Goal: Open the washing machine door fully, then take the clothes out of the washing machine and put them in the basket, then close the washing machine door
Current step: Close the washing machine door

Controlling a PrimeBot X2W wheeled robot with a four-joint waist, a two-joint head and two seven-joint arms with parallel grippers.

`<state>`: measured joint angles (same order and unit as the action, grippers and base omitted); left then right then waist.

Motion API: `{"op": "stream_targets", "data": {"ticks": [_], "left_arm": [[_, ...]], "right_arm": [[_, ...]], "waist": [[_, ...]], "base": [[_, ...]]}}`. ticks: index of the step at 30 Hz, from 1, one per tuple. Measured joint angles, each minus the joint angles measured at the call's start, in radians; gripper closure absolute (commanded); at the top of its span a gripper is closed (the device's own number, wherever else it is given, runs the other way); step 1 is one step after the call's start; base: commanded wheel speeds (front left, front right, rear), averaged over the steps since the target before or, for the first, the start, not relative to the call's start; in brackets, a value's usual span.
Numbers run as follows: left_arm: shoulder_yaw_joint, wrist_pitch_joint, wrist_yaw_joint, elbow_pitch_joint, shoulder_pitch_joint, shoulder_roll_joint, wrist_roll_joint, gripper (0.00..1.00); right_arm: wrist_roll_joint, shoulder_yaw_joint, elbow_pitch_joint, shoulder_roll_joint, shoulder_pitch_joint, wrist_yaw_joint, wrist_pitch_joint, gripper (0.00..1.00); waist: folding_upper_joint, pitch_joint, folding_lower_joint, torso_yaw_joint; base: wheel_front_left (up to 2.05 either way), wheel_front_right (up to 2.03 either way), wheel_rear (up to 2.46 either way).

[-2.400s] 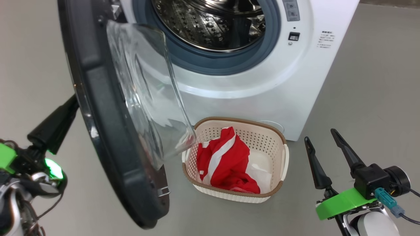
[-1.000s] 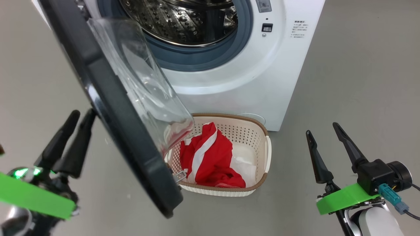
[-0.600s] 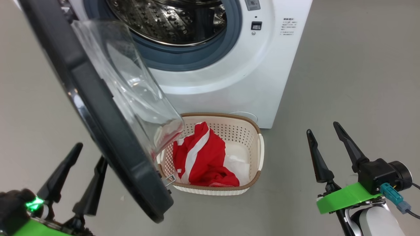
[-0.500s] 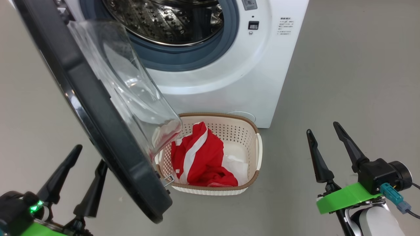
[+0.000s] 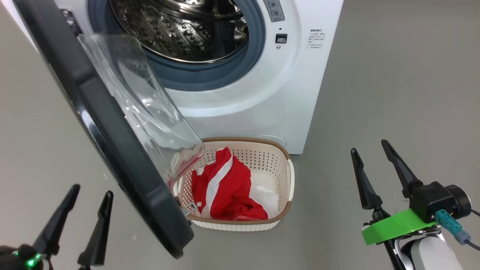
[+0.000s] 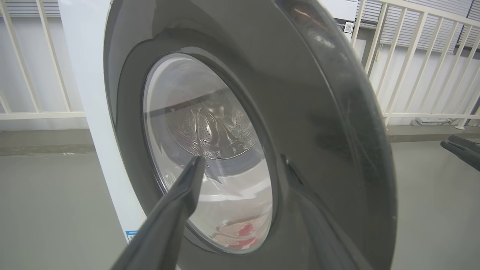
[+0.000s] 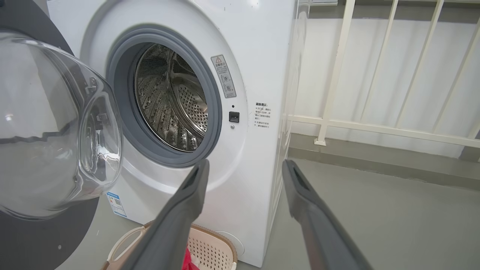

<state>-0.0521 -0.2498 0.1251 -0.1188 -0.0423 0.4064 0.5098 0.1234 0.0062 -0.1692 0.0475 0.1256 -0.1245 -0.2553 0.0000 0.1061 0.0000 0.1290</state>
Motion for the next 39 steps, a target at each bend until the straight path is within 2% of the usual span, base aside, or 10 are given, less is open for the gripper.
{"op": "stream_targets", "data": {"ticks": [23,31,39], "left_arm": [[0.012,0.0,0.0,-0.002,-0.061,-0.085,-0.027,0.0],[0.007,0.0,0.0,0.002,-0.061,-0.092,-0.027,0.0],[0.027,0.0,0.0,0.002,-0.059,-0.122,0.042,0.0]], "right_arm": [[0.001,0.011,0.004,0.0,-0.022,0.0,0.0,0.0],[0.007,0.011,0.004,0.0,-0.022,0.0,0.0,0.0],[0.007,0.009,0.004,0.0,-0.022,0.0,0.0,0.0]], "waist": [[0.0,-0.016,0.0,-0.004],[0.0,-0.013,0.0,-0.004],[0.0,-0.005,0.0,-0.001]], "base": [[0.0,0.0,0.0],[0.0,0.0,0.0],[0.0,0.0,0.0]]}}
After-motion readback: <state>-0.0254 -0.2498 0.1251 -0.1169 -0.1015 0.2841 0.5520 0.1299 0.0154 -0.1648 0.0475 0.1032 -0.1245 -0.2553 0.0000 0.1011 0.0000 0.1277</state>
